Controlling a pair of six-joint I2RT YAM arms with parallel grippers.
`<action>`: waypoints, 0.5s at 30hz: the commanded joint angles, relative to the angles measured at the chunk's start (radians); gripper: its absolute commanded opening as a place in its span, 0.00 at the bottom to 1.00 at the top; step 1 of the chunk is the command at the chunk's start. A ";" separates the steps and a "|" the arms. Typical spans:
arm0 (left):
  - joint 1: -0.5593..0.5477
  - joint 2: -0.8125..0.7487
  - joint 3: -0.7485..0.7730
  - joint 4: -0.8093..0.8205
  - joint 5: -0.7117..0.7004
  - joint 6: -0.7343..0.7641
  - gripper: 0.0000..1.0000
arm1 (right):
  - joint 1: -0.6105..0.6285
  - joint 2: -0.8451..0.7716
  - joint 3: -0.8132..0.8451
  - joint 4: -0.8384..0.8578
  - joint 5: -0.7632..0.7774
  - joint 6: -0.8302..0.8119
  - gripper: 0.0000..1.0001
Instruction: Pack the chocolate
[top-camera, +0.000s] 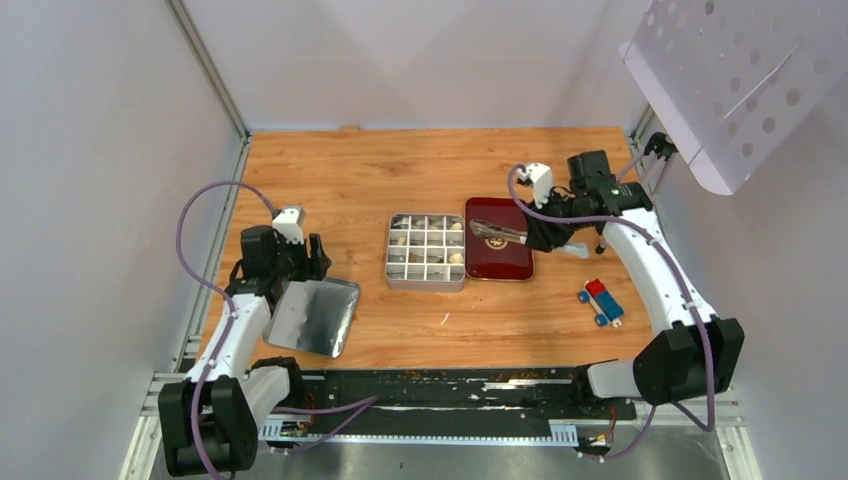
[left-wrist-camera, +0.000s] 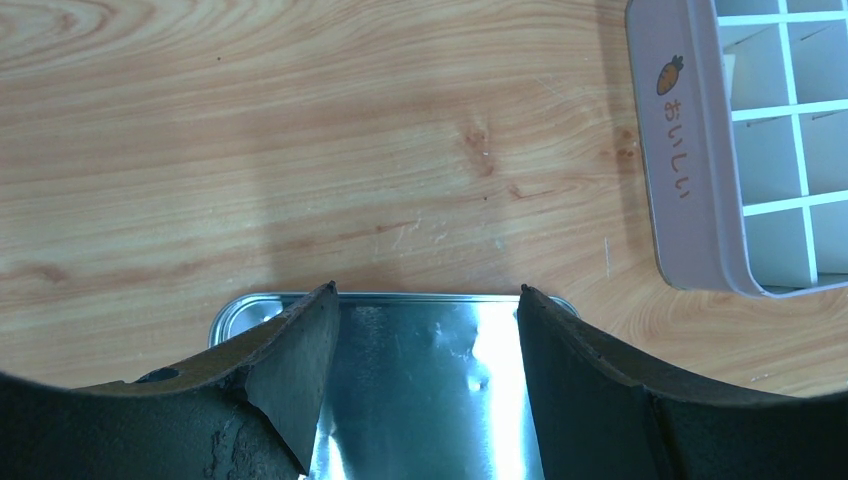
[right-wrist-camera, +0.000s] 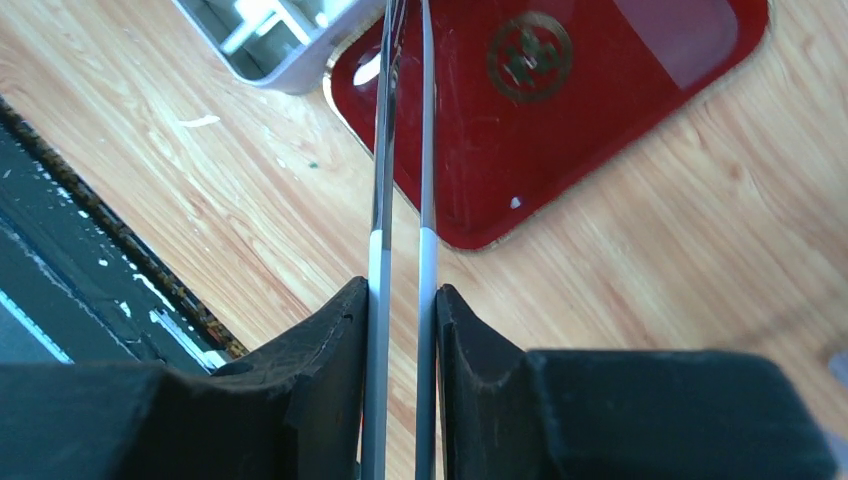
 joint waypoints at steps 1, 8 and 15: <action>0.008 0.035 0.069 0.015 0.018 0.019 0.74 | -0.104 -0.100 -0.078 0.083 0.045 0.040 0.27; 0.001 0.071 0.111 0.013 0.028 0.014 0.74 | -0.294 -0.241 -0.258 0.245 0.240 0.130 0.27; -0.012 0.090 0.157 -0.021 0.031 0.024 0.74 | -0.371 -0.234 -0.350 0.350 0.293 0.271 0.31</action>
